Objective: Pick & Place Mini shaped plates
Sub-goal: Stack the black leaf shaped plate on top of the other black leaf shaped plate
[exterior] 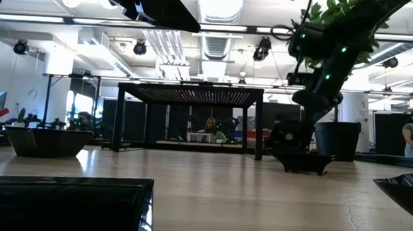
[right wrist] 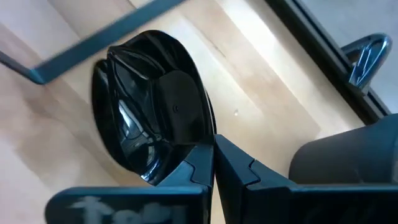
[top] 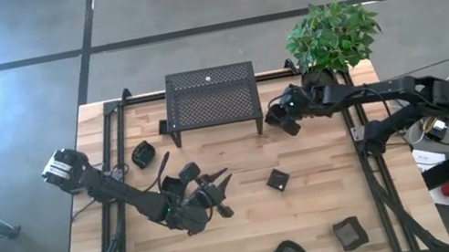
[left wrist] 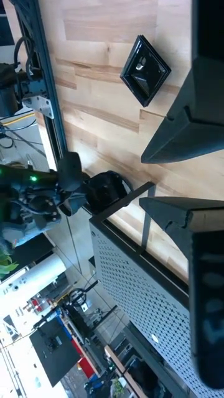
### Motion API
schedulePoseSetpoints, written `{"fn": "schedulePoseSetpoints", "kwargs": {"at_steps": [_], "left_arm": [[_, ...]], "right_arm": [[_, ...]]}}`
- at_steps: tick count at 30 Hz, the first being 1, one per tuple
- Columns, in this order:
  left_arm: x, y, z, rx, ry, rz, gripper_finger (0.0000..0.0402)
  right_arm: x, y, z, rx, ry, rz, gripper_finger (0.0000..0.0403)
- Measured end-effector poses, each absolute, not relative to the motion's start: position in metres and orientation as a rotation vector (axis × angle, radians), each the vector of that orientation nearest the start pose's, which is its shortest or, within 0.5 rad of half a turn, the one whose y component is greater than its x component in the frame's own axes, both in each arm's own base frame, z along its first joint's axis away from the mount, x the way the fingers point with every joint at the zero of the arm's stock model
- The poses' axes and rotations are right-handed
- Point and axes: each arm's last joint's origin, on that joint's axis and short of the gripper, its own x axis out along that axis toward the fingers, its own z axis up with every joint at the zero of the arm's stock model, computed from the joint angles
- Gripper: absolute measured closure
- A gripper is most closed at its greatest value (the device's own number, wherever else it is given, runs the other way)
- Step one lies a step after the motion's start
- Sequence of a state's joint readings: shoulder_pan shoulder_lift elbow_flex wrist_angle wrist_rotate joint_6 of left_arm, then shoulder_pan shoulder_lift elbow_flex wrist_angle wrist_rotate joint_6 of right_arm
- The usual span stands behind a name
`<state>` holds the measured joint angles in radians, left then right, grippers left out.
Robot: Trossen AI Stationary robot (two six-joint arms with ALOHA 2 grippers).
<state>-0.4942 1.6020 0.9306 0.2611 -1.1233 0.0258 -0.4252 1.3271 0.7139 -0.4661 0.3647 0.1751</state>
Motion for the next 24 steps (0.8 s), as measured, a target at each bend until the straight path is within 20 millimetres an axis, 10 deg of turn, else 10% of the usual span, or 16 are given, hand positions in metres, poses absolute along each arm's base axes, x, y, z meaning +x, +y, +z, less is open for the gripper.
{"fn": "schedulePoseSetpoints", "kwargs": {"at_steps": [24], "left_arm": [[0.304,-0.134,0.23,0.327,0.296,0.617,0.0309]], "right_arm": [[0.211,-0.116,0.187,0.309,0.967,-0.728,0.0395]]}}
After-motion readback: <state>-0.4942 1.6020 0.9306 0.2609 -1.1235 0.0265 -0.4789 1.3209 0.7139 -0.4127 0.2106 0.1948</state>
